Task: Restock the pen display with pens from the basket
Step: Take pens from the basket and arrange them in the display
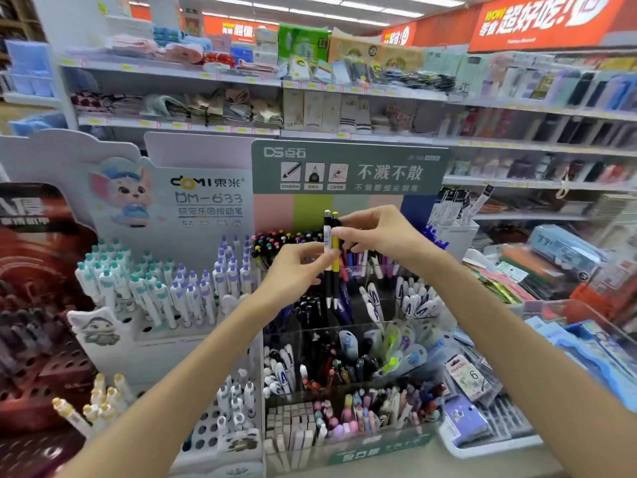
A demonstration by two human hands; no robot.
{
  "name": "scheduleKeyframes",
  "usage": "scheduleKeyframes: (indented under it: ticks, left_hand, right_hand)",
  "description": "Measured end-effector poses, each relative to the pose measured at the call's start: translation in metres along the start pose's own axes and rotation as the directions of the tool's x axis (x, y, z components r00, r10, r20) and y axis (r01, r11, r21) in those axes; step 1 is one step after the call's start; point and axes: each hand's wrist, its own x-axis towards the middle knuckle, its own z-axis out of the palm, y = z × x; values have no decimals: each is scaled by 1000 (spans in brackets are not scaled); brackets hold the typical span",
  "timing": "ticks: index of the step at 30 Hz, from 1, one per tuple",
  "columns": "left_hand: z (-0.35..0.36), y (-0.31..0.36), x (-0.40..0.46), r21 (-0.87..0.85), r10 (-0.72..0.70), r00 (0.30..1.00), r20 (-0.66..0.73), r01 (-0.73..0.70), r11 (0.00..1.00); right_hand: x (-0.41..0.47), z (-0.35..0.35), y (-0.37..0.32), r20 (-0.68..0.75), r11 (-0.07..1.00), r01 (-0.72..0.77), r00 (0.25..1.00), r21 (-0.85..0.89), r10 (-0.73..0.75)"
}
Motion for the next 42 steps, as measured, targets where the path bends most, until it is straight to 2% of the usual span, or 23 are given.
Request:
scheduleKeyframes:
  ticks: [3,4,6,9,12,15,17,20,23,25,27,31,34,37,42]
  left_hand:
    - [8,6,6,-28,40,998,-39,-41,999]
    - [9,6,8,-31,48,997,-60,-50,998]
    - [8,2,12,-27,65,992,-106,-68,997]
    - [9,-6,16,13,80,981,-175,-79,997]
    - [16,-10,17,69,97,970,-221,-84,994]
    - [23,-8,21,136,124,960,-250,-92,986]
    - [26,-6,23,176,154,953,-262,-110,978]
    - [29,-6,26,183,176,950,-257,-131,974]
    - [28,-11,28,149,166,950,-266,-129,980]
    - [27,-14,29,131,158,952,-261,-127,983]
    - [27,-15,28,101,147,958,-246,-125,987]
    - [23,-14,26,117,143,965,-220,-120,986]
    - [18,-16,28,100,135,965,-227,-115,988]
    - [18,-15,30,68,137,962,-236,-124,990]
    - [25,-5,32,-7,147,951,-273,-155,988]
  right_hand:
    - [-3,-19,4,-139,994,9,990,105,6]
    - [-5,-30,7,-226,988,18,974,152,17]
    - [-10,-52,16,-431,987,57,902,148,13]
    - [-21,-74,36,-654,998,44,754,-40,-60]
    - [-27,-79,62,-739,988,-15,666,-151,-103]
    - [-29,-80,76,-768,987,-29,631,-159,-105]
    - [-27,-78,82,-760,983,-33,638,-183,-120]
    - [-20,-69,90,-715,985,-28,692,-168,-102]
    - [-12,-57,98,-615,983,-33,784,-183,-88]
    - [-5,-52,103,-490,962,-70,869,-266,-72]
    - [0,-48,108,-398,920,-112,916,-375,-51]
    - [6,-45,111,-416,795,-148,898,-588,-141]
    - [12,-45,106,-444,798,-202,891,-568,-91]
    - [16,-45,105,-441,751,-230,893,-619,-90]
    - [11,-57,99,-212,660,-154,977,-735,-8]
